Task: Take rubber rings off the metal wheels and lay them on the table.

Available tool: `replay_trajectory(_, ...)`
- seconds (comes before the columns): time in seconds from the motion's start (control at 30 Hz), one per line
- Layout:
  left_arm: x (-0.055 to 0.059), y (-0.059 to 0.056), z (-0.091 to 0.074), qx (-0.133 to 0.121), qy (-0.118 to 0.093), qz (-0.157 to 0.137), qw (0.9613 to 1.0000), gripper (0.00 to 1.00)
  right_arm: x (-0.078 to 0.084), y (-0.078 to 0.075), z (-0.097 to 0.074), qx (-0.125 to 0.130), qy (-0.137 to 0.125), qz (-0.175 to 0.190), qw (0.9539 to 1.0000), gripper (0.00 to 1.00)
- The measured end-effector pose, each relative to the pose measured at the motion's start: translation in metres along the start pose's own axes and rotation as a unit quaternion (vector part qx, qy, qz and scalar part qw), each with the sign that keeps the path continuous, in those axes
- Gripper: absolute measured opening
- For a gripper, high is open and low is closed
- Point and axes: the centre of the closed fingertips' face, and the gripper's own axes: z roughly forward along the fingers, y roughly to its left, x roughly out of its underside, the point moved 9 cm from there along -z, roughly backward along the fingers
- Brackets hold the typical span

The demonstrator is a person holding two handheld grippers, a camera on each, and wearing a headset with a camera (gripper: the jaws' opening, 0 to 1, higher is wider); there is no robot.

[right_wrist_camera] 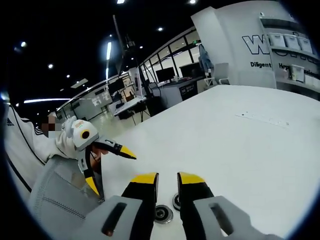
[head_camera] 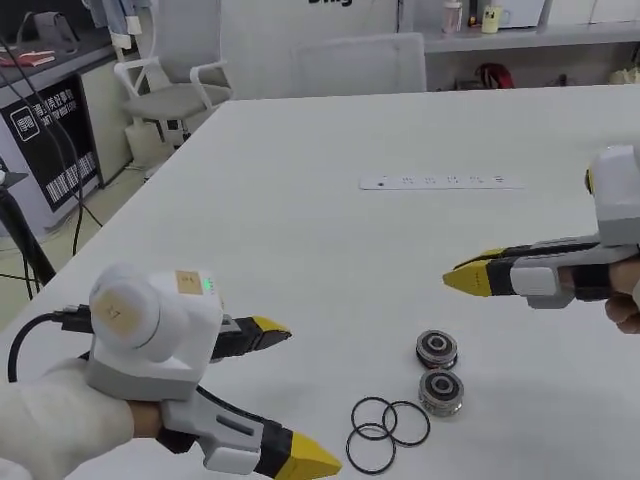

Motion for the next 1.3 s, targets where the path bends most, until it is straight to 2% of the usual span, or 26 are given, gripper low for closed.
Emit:
replay_trajectory(0.13,-0.003,0.0,-0.001,-0.002,-0.007,0.0,1.0,0.89,0.006,-0.005,0.0,0.007,0.009,0.006,0.9999,0.13)
replay_trajectory(0.43,-0.019,0.002,-0.01,-0.026,-0.041,0.004,0.9988,0.89,0.02,-0.015,-0.001,0.022,0.035,0.016,0.999,0.13)
replay_trajectory(0.67,-0.038,0.003,-0.018,-0.038,-0.065,0.01,0.9971,0.9,0.022,-0.018,-0.003,0.027,0.034,0.022,0.9988,0.13)
replay_trajectory(0.9,-0.058,0.009,-0.021,-0.043,-0.068,0.031,0.9963,0.9,0.023,-0.02,-0.004,0.028,0.033,0.027,0.9987,0.13)
replay_trajectory(1.13,-0.081,0.013,-0.027,-0.048,-0.088,0.045,0.9939,0.9,0.022,-0.021,-0.004,0.027,0.031,0.029,0.9987,0.13)
replay_trajectory(1.3,-0.094,0.013,-0.025,-0.043,-0.091,0.057,0.9933,0.91,0.023,-0.022,-0.005,0.027,0.033,0.029,0.9987,0.13)
